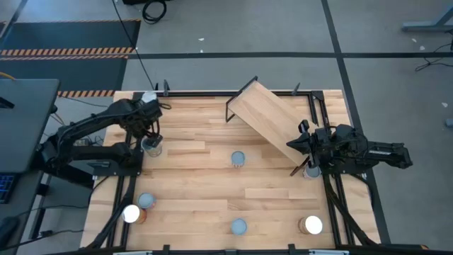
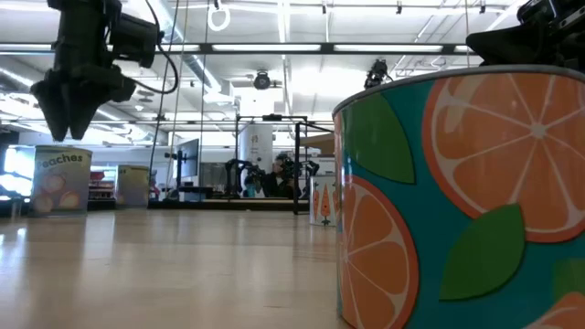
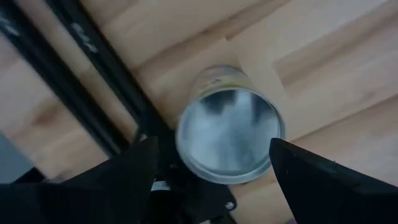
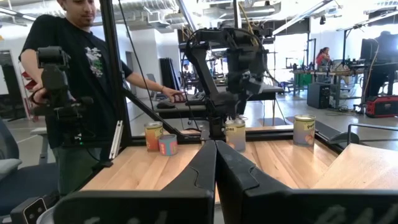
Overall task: Pick and place cans onto a shelf
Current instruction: Put the bottom canned peaches can on the shelf
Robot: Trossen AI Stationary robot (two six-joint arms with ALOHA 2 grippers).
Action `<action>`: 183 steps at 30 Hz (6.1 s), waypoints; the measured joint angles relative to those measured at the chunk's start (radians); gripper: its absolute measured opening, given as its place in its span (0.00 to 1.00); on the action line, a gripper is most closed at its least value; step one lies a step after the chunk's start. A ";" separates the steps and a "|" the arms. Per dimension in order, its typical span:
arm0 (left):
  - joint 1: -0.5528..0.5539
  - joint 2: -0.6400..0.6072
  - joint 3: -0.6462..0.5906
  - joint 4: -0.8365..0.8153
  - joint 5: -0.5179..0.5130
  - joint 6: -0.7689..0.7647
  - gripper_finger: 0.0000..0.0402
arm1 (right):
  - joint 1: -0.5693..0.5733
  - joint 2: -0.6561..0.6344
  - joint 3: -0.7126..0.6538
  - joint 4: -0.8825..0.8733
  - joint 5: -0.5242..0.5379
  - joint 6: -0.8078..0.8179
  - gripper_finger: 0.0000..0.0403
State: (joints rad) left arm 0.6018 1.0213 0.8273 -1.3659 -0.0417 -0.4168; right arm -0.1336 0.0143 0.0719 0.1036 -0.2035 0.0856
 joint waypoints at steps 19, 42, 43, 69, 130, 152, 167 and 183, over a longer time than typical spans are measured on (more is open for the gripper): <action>0.000 0.086 -0.008 0.082 0.100 0.100 0.79 | 0.000 0.000 0.000 0.000 0.000 0.000 0.03; -0.074 -0.014 -0.005 0.060 0.124 -0.151 0.61 | 0.000 0.000 0.000 0.000 0.000 0.000 0.03; -0.088 -0.014 -0.005 0.071 0.124 -0.156 0.59 | 0.000 0.000 0.000 0.000 0.000 0.000 0.03; -0.205 0.073 -0.005 0.087 0.038 -0.123 0.25 | 0.000 0.000 0.000 0.000 0.000 0.000 0.03; -0.213 0.105 -0.005 0.054 0.065 -0.095 0.13 | 0.000 0.000 0.000 0.000 0.000 0.000 0.03; -0.251 0.105 0.069 0.169 0.162 -0.163 0.00 | 0.000 0.000 0.000 0.000 0.000 0.000 0.03; -0.470 0.201 0.132 0.240 0.014 -0.177 0.00 | 0.000 0.000 0.000 0.000 0.000 0.000 0.03; -0.602 0.253 0.144 0.286 -0.011 -0.338 0.01 | 0.000 0.000 0.000 0.000 0.000 0.000 0.03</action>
State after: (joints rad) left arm -0.0002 1.2743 0.9710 -1.0800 -0.0528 -0.7547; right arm -0.1333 0.0145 0.0719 0.1036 -0.2035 0.0856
